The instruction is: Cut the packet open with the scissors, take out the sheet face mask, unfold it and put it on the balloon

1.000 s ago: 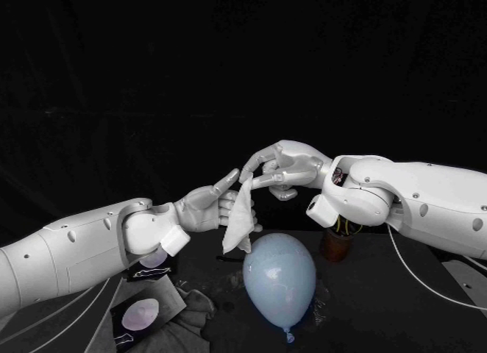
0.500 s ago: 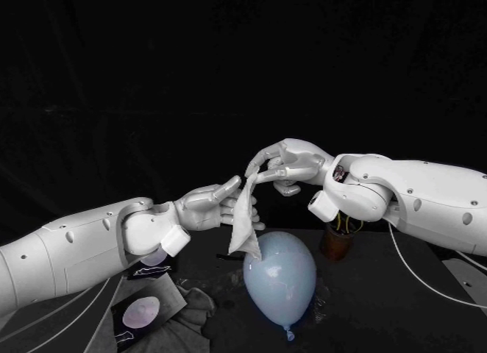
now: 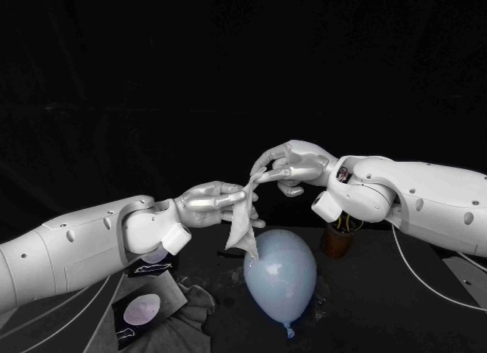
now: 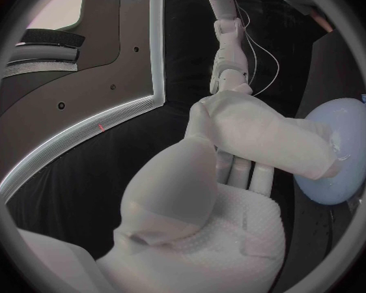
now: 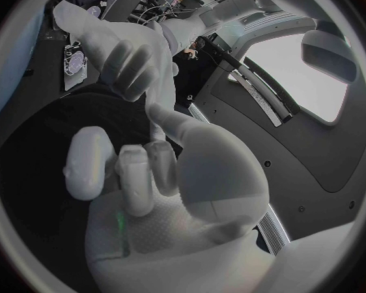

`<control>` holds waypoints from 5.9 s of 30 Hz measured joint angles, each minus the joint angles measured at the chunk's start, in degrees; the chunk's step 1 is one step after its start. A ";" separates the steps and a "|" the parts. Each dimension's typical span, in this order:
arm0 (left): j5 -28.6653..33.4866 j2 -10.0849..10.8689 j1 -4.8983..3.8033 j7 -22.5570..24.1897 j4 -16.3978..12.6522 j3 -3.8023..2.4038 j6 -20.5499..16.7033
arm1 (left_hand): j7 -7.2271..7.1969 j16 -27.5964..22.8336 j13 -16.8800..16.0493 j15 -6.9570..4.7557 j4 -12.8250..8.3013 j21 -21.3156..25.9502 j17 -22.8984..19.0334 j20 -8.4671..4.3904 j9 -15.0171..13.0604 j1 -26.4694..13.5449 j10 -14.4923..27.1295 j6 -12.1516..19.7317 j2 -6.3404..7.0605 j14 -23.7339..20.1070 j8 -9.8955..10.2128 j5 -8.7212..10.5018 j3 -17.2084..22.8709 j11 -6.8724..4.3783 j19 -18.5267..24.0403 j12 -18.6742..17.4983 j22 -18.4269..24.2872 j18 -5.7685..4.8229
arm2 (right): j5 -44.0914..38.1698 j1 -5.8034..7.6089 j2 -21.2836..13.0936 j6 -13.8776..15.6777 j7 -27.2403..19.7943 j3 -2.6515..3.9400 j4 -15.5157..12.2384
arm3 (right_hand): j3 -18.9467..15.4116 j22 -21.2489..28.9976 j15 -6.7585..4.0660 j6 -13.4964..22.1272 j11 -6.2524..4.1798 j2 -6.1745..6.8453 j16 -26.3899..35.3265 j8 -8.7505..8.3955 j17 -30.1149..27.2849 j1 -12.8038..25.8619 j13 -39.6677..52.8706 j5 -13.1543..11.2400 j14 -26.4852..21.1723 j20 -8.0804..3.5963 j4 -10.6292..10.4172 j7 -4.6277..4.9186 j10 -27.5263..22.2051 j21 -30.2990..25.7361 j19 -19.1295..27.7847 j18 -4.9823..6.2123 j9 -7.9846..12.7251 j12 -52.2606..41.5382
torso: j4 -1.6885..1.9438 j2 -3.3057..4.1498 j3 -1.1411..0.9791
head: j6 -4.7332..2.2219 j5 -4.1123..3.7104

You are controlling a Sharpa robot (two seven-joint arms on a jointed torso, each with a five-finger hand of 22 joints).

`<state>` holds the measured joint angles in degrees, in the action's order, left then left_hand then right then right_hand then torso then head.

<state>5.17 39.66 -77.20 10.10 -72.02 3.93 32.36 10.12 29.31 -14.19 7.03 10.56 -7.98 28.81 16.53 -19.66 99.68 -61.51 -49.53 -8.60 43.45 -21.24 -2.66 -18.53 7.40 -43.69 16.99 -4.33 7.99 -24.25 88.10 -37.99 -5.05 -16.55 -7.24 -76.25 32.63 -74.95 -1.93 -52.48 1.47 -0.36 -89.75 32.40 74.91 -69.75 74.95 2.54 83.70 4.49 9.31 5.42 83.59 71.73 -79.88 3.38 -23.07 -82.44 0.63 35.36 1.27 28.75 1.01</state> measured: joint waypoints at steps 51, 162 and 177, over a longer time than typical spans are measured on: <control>-0.66 4.91 1.38 10.69 -10.78 0.13 -42.81 | -0.89 2.40 -1.92 -0.87 -4.34 -3.90 -2.72 -0.57 -3.25 5.32 3.41 -3.37 1.31 0.97 -5.62 0.00 2.92 -1.10 -4.01 5.95 -1.78 1.74 | 0.55 -8.60 -9.10 37.17 0.50 -1.44 -14.89 | -2.69 -0.01 2.07 3.58 1.98 5.27 0.66 -2.92 0.01 -1.31 -3.99 10.89 0.30 1.48 -7.40 2.63 -6.74 -4.97 0.33 1.89 7.78 3.87 | -0.04 -0.01 -0.05 | 2.33 0.43; 2.29 6.21 2.46 14.07 -18.39 0.01 -56.11 | -1.30 7.74 0.96 -1.59 -3.61 -8.82 -4.06 -0.45 0.08 5.16 -0.34 -5.63 1.47 1.48 -2.25 0.00 -2.88 -1.65 -2.45 7.97 -4.74 1.20 | -6.34 -10.59 2.56 49.70 3.10 -1.38 -14.61 | 5.64 0.00 0.95 -3.10 0.88 0.65 -0.05 -6.52 0.05 -2.75 -0.03 0.89 0.26 0.72 -5.94 1.21 0.34 2.96 -2.59 0.91 8.85 -5.58 | 0.02 0.00 -0.02 | 4.16 1.03; 1.50 5.94 2.46 13.72 -18.11 0.02 -55.82 | -2.46 9.90 0.75 -2.83 -3.05 -10.16 -4.13 -0.58 -1.13 5.16 -1.58 -7.77 1.47 3.17 -3.99 0.00 -3.44 -3.12 -2.59 9.60 -5.27 1.35 | -4.55 -10.60 2.02 45.84 3.14 -1.34 -13.56 | 4.44 0.03 1.06 2.01 1.45 1.49 0.15 -4.24 0.03 -0.72 -0.02 0.58 0.23 0.95 -5.66 2.40 0.27 0.04 -0.72 0.86 3.04 -2.67 | -0.02 -0.12 -0.02 | 3.44 0.63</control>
<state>6.67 45.60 -74.74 23.82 -90.13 3.95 -23.47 7.67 39.21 -13.44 4.20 7.51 -18.14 24.68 15.96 -20.79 104.85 -63.08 -57.29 -7.14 46.61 -25.23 -2.66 -21.97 4.28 -46.28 26.59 -9.60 9.33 -28.80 77.50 -35.98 40.79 -13.41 -8.58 -89.82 37.06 -74.92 -0.87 -50.48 2.92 1.14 -89.61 28.15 74.94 -70.47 74.94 3.12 83.94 5.44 3.65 7.82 83.86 71.76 -80.60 4.25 -20.03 -85.12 0.61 35.24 1.26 32.19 1.64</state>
